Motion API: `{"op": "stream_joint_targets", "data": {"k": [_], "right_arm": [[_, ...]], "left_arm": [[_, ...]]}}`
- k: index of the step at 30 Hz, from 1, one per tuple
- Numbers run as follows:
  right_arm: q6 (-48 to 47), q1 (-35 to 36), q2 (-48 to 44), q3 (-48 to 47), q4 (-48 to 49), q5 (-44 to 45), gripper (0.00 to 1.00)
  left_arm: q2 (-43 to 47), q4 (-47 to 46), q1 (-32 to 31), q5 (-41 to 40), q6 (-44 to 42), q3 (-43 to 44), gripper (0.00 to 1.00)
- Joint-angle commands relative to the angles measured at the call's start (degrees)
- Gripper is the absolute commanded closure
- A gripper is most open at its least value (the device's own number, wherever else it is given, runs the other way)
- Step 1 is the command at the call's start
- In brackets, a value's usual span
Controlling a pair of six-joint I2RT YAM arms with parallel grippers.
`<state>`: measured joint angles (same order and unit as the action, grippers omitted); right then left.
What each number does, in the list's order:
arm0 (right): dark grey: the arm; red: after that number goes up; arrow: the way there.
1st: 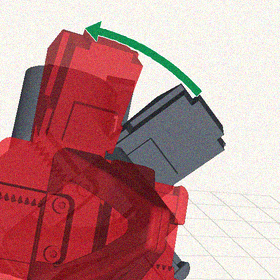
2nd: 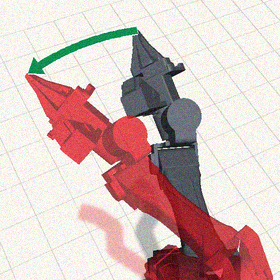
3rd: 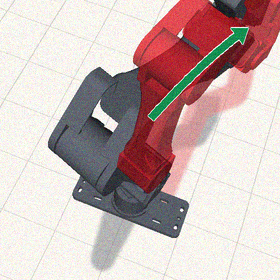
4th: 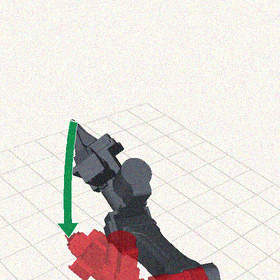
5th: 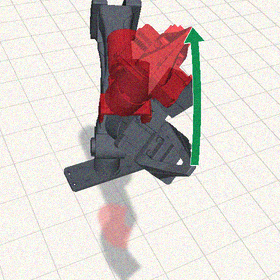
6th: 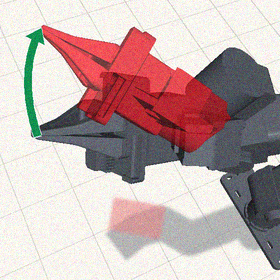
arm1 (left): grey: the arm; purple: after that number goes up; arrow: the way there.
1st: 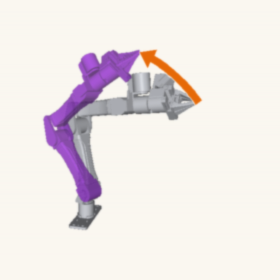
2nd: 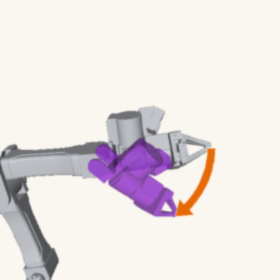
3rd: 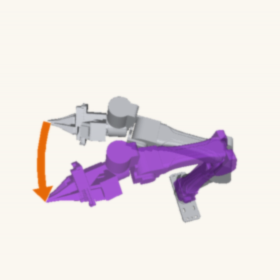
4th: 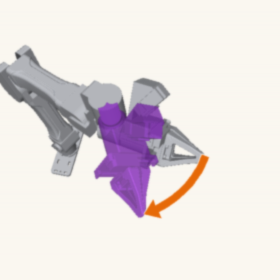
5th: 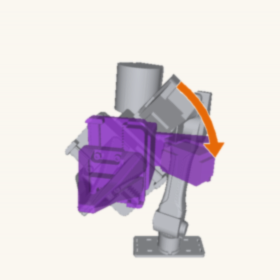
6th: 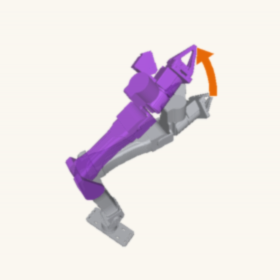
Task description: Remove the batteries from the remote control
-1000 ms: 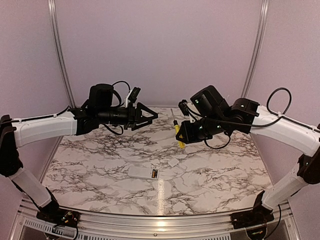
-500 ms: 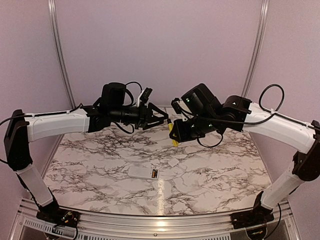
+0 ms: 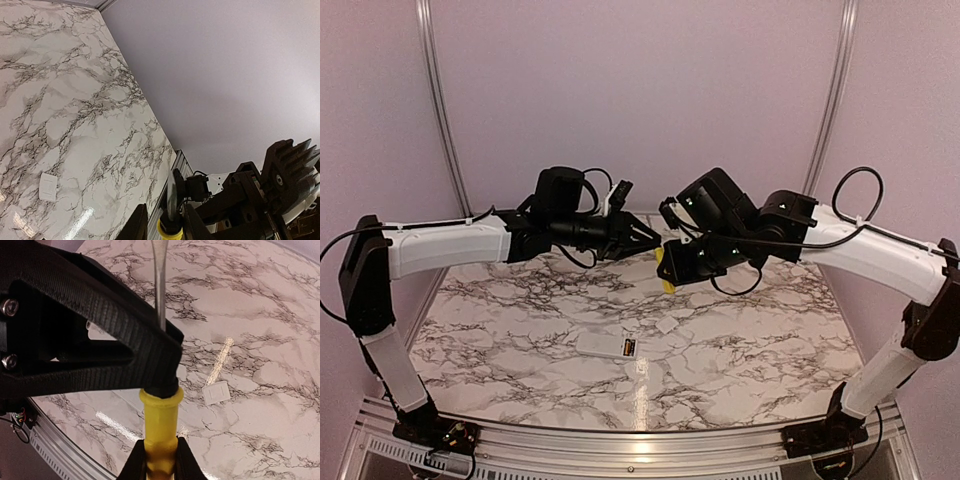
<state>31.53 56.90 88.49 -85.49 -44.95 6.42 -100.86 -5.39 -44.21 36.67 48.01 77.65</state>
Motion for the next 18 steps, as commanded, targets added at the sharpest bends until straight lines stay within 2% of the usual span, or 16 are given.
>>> {"op": "stream_joint_targets", "data": {"k": [1,7,11,14,17,18], "right_arm": [[-0.3,0.5,0.9,-3.4,-1.6,1.5,1.0],[-1.7,0.5,2.1,-5.6,-2.8,2.6,1.0],[-2.3,0.5,3.2,-6.7,-3.0,2.7,1.0],[-2.4,0.5,3.8,-7.4,-3.3,3.0,1.0],[-1.4,0.5,4.3,-8.5,-4.7,4.3,1.0],[-0.6,0.4,4.2,-8.6,-5.1,4.9,0.95]], "left_arm": [[-1.9,1.6,-0.1,-0.3,0.0,2.3,0.76],[-2.9,2.5,-0.1,0.1,-0.1,3.8,0.76],[-3.0,2.9,-0.2,0.3,-0.3,3.8,0.84],[-3.3,3.0,-0.1,0.6,-0.2,4.1,1.0],[-2.8,2.6,-0.1,0.7,0.1,4.2,1.0],[-2.5,2.0,-0.2,0.7,0.4,4.1,1.0]]}}
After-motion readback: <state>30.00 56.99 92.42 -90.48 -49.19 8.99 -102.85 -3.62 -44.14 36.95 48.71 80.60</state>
